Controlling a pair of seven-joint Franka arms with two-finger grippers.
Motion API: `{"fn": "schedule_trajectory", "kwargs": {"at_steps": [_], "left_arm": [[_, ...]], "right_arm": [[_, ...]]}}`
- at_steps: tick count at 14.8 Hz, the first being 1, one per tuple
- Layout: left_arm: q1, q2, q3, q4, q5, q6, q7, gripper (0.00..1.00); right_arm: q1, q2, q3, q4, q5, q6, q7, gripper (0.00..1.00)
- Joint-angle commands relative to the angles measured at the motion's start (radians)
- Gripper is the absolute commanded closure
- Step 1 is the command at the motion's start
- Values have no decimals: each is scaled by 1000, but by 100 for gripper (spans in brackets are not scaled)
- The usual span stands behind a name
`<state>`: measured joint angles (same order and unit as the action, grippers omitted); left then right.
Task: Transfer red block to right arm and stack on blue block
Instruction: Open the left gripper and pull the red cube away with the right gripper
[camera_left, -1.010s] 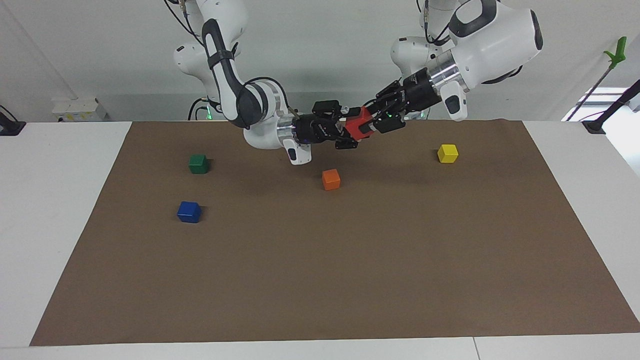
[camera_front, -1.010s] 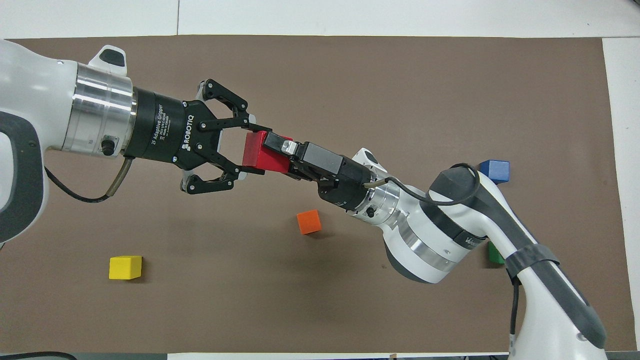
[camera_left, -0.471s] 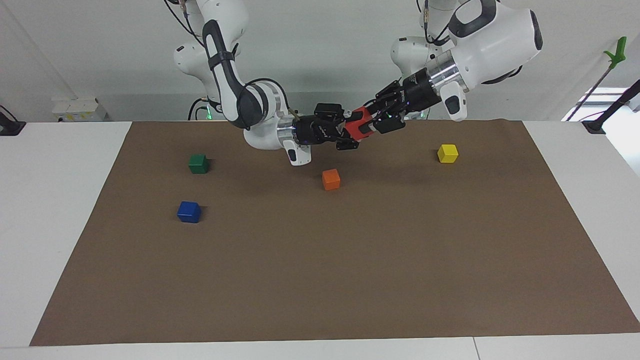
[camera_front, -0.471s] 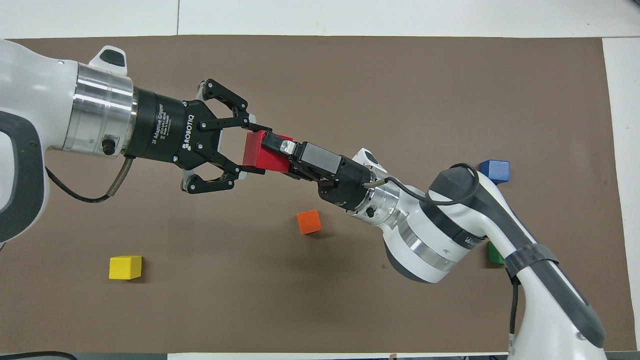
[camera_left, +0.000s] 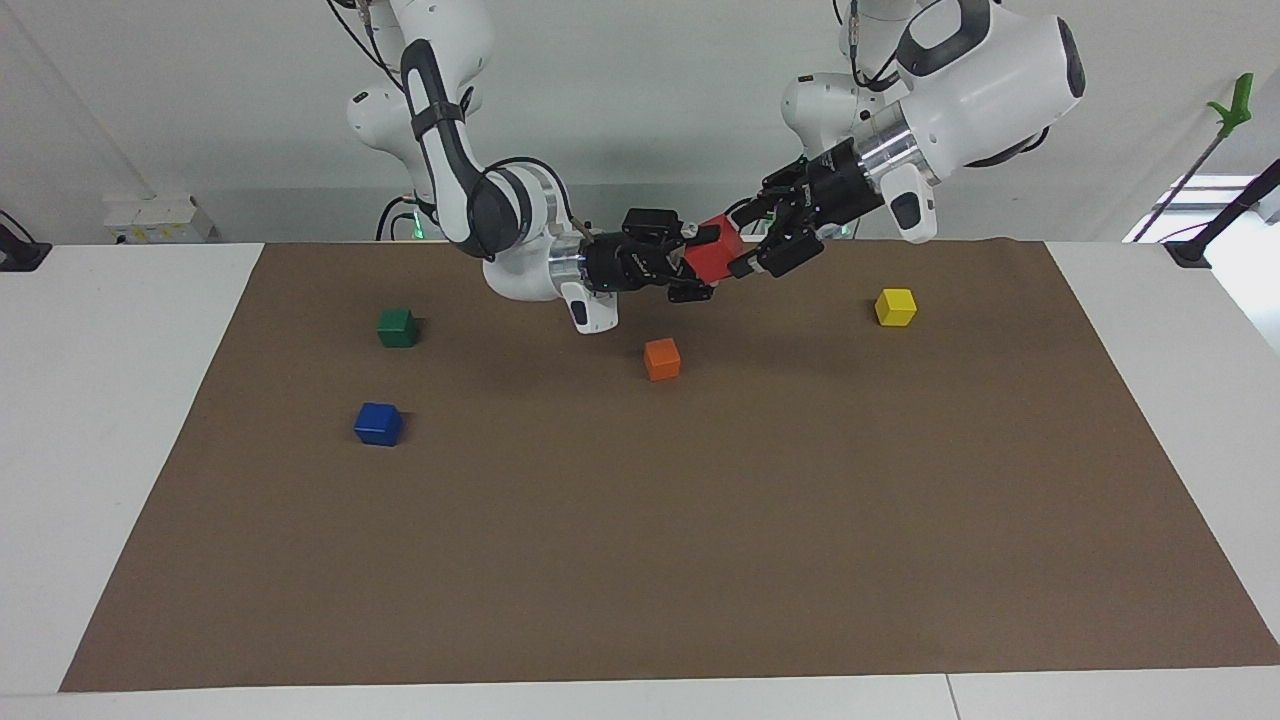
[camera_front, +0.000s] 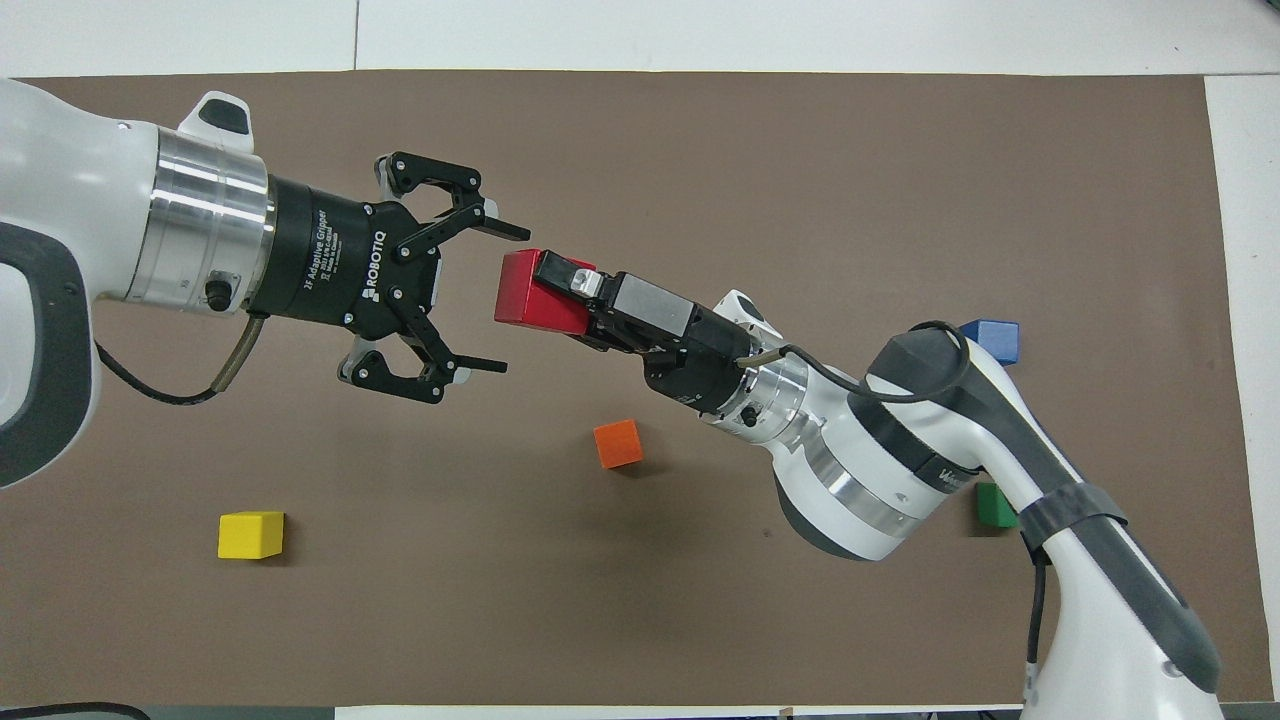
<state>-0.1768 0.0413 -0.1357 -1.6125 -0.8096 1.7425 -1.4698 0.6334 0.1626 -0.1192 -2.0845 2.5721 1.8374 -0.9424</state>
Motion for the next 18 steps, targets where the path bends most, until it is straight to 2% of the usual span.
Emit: {"fn": "schedule_trajectory", "kwargs": {"at_steps": [1,11,15,18], "left_arm": [[-12,-4,7,5,21,-3,-11,0],[-24,-12,8,-6,64,-1,-20,0],[-35,-29,7,-44,163,17,-11,0],[-38,-43,7,-78,289,29,0,0]], "right_arm": [[-15,-24,6,-2,39,38,22,100],[-83,-192,6,-6,-320,305,264,100],[-87,-259,1,-6,-563,410,446,100],[-118,-313,1,-6,-769,416,615,100]]}}
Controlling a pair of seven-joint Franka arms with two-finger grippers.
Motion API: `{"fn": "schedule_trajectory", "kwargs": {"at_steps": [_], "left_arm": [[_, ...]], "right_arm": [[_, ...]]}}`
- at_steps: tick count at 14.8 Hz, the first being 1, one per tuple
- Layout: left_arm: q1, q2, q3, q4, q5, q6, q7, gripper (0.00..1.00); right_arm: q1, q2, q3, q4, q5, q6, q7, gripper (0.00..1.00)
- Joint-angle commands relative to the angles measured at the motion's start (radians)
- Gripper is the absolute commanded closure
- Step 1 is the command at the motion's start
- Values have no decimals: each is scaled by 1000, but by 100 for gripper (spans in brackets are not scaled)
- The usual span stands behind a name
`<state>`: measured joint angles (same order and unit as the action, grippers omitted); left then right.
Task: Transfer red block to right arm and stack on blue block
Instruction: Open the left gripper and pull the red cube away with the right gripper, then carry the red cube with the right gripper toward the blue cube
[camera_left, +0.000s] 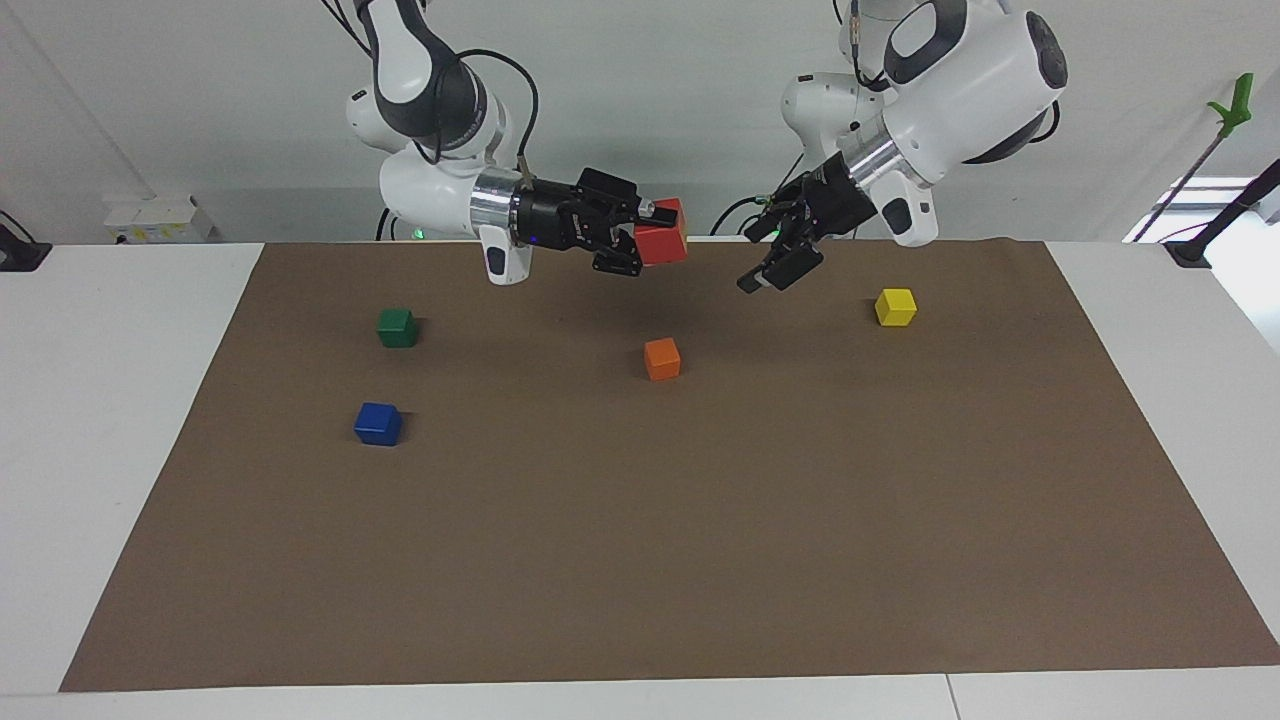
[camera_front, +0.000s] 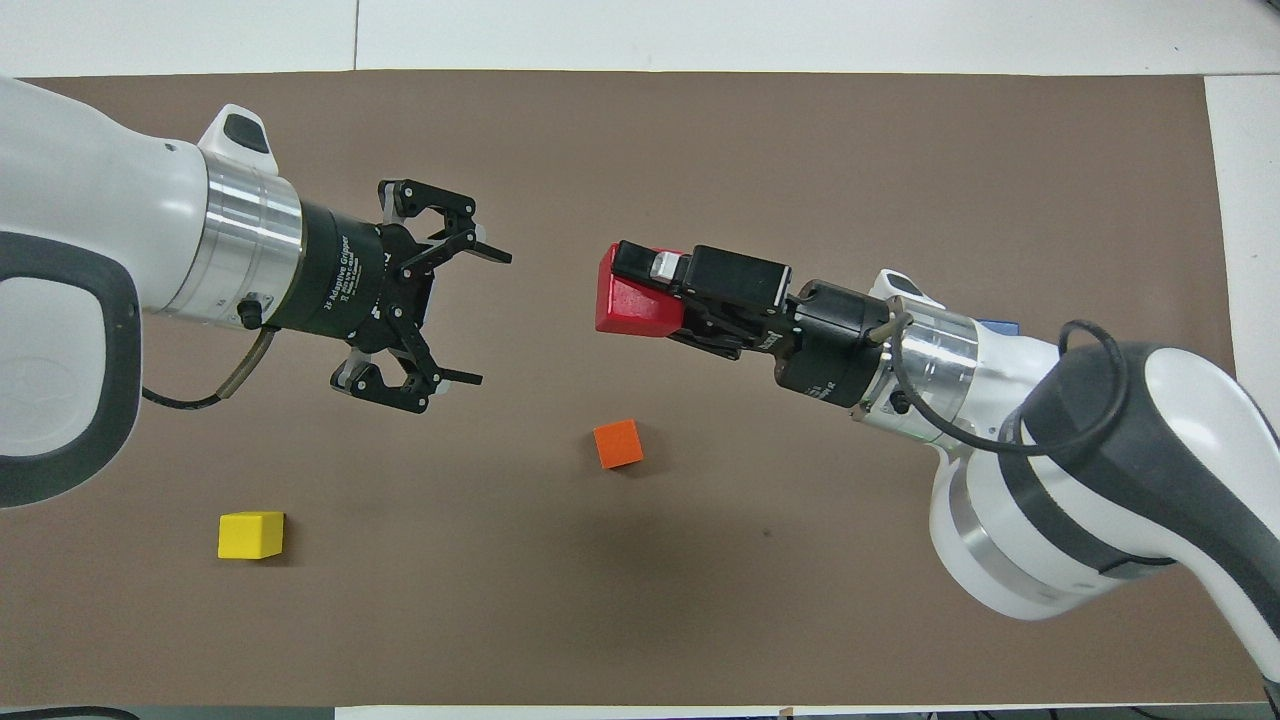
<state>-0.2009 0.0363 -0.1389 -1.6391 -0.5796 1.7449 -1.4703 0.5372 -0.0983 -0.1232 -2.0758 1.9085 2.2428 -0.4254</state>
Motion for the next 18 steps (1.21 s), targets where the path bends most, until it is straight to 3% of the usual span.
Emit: {"fn": "schedule_trajectory", "kwargs": {"at_steps": [1,6,10,18], "left_arm": [[-6,-47,12,-71,66,28,4,0],[34,-85,21,-148,177,22,65,0],[81,-101,21,-188,291,36,270,0],[201,-111,21,-209,421,24,776,0]], "right_arm": [[-35,-70,5,-15,-173,9,161,100],[-69,-138,4,-15,-507,-21,371,100],[-86,-153,0,-7,-785,-84,493,100],[-204,-138,4,60,-1186,-285,502,100]]}}
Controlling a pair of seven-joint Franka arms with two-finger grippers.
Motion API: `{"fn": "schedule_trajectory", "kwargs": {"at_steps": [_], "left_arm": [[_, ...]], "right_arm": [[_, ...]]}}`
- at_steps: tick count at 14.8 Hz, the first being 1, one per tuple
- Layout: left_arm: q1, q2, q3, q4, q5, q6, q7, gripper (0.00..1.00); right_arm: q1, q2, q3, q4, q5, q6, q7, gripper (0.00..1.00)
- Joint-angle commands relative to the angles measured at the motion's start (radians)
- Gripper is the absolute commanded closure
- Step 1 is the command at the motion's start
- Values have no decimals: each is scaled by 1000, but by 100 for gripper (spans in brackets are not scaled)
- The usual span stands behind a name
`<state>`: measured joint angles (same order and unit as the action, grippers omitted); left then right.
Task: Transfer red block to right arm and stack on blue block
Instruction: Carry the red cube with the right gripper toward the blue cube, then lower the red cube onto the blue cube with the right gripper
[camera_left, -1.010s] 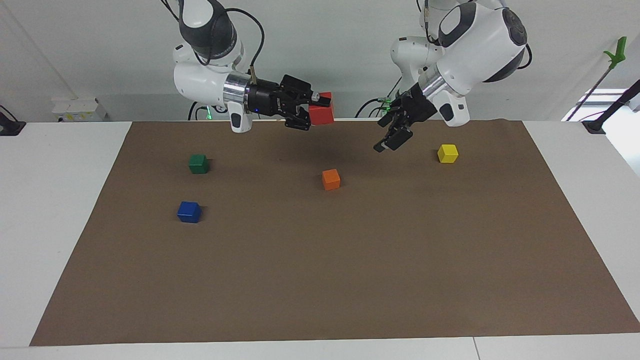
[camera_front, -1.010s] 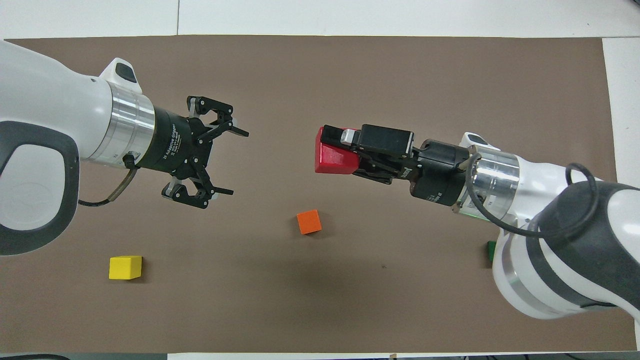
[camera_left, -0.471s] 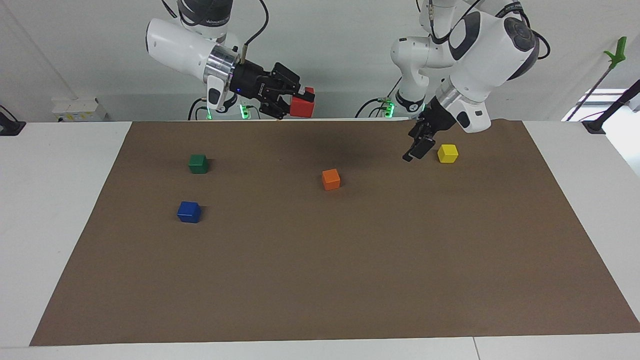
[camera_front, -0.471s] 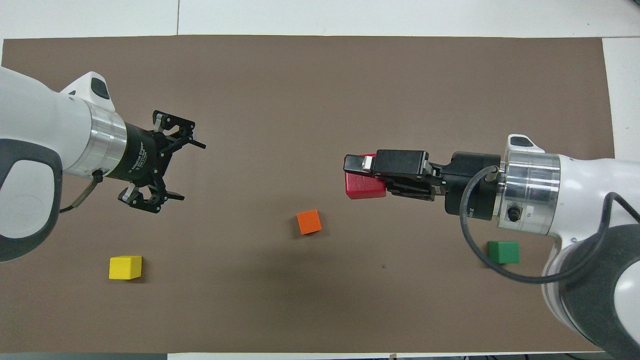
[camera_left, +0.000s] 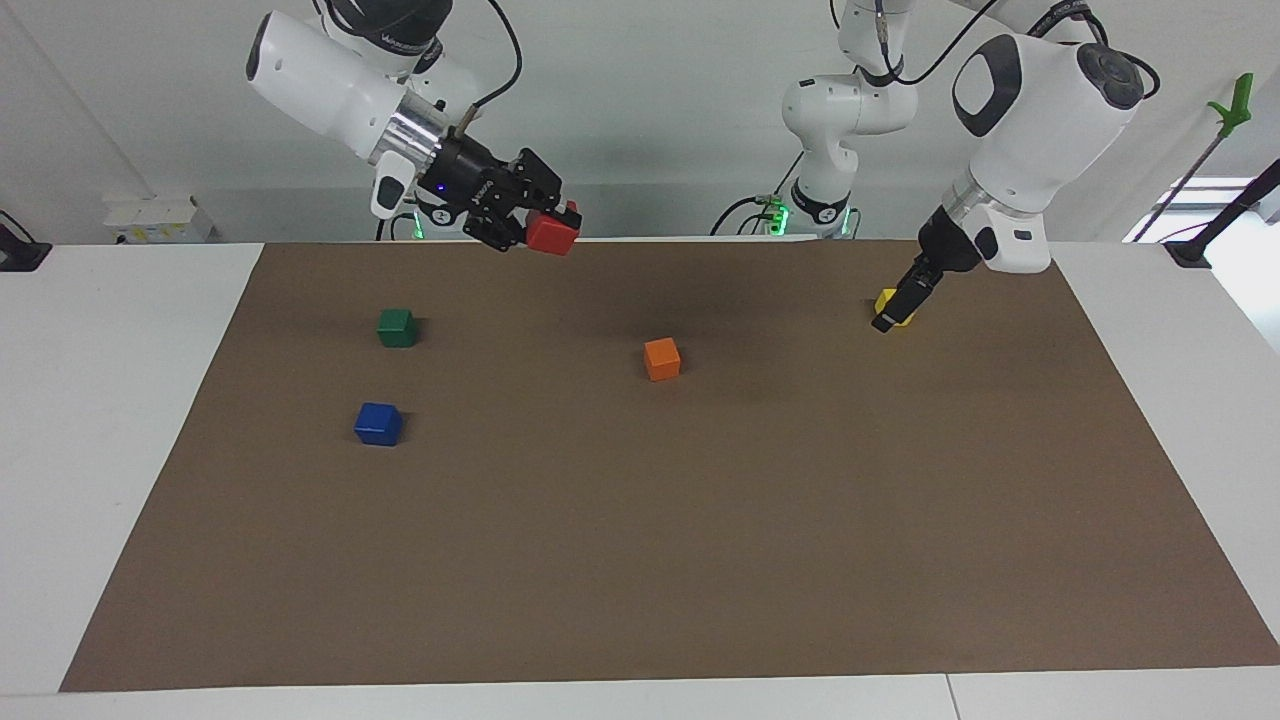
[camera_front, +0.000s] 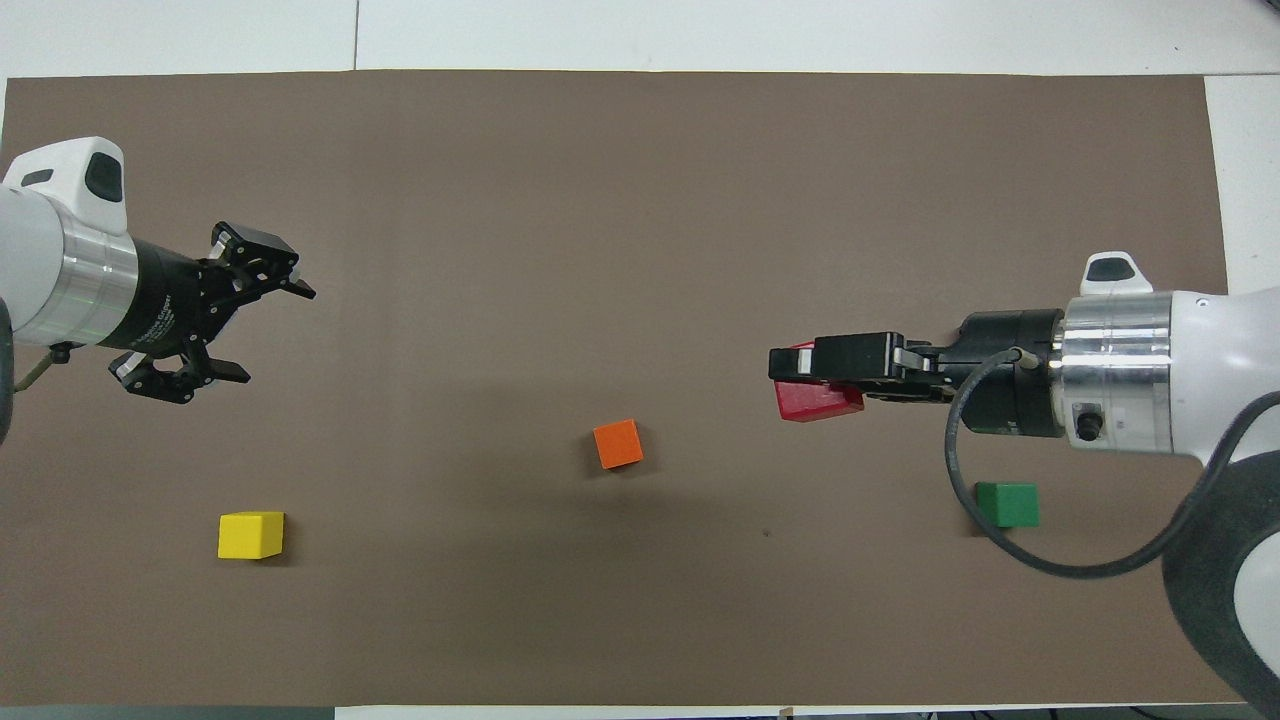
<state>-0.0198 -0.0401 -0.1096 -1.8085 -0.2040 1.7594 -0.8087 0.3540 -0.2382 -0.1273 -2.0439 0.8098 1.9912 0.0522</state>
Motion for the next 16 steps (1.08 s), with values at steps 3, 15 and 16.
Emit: {"fn": "schedule_trajectory", "kwargs": {"at_steps": [3,15,16], "left_arm": [[46,-40,-8,-48,83,11,297,0],[83,-6,-7,42,209,-69,657,0],[83,0,-7,64,210,-96,658,0]], "right_arm": [[-56,37,8,92,-295,-104,25,100],[-104,102,9,146,-863,-126,24,100],[-115,112,9,145,-885,-115,28,100]]}}
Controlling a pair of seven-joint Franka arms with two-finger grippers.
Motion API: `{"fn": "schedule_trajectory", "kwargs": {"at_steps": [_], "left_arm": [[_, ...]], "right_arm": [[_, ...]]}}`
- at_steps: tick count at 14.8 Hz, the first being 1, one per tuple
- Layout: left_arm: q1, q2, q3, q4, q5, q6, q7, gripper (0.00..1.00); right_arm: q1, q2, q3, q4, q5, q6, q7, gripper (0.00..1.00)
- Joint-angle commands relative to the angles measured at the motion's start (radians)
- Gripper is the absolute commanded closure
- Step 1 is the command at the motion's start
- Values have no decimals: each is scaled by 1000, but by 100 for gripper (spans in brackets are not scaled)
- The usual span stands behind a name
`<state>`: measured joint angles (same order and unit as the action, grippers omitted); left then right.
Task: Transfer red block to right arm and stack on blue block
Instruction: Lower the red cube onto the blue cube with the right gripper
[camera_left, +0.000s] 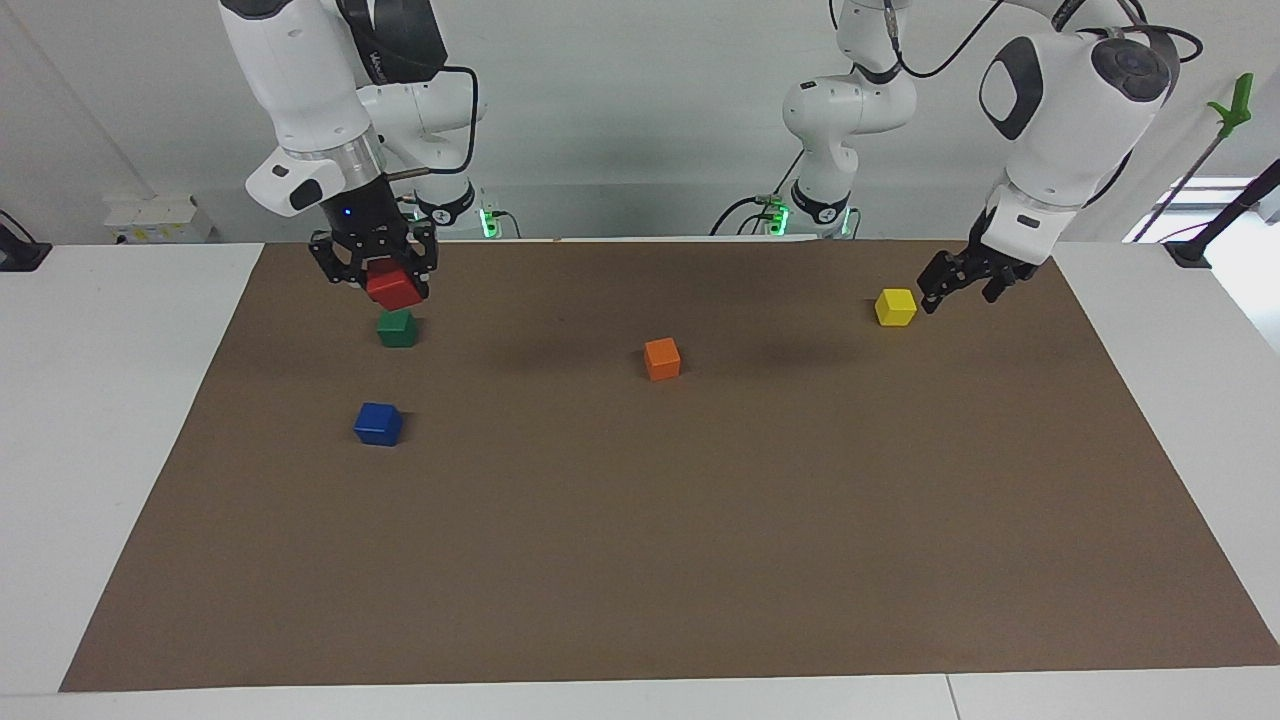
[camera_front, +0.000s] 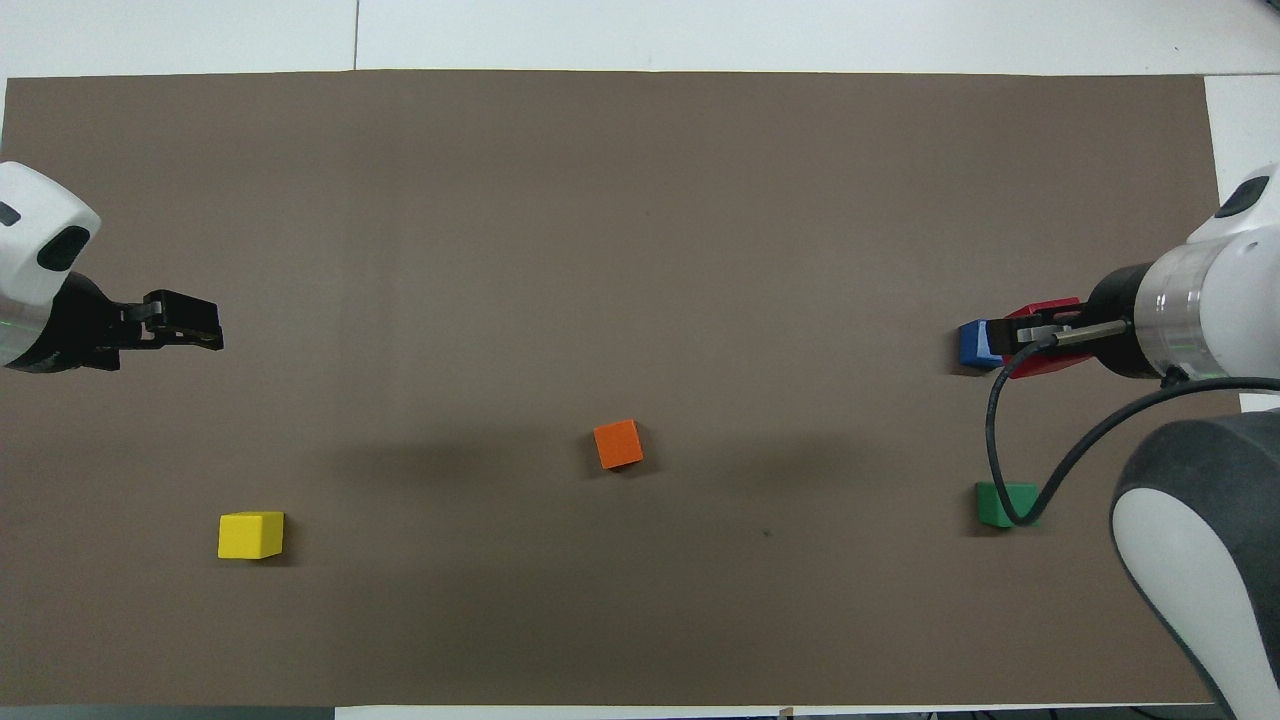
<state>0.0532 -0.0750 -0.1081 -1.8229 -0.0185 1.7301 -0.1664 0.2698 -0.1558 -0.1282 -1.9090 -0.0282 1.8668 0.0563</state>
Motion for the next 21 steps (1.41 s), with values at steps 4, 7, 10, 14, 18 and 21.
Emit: {"fn": "schedule_trajectory", "kwargs": {"at_steps": [4,7,10,14,18,21], "left_arm": [[5,34,-8,85,26,-83,16,0],[-6,32,-10,85,52,-81,18,0],[-7,24,-12,80,51,-77,21,0],[-4,20,-12,73,49,-53,8,0],[8,23,-8,82,48,-33,8,0],[23,20,-8,79,48,-41,8,0]], "right_arm": [[-57,91,10,-1,-117,54,85,100],[-55,136,10,-56,-175,153,166,100],[-58,174,10,-114,-235,261,230,100],[-101,183,9,-249,-317,447,302,100],[-120,217,10,-314,-384,552,428,100],[-116,226,10,-335,-404,598,479,100]]}}
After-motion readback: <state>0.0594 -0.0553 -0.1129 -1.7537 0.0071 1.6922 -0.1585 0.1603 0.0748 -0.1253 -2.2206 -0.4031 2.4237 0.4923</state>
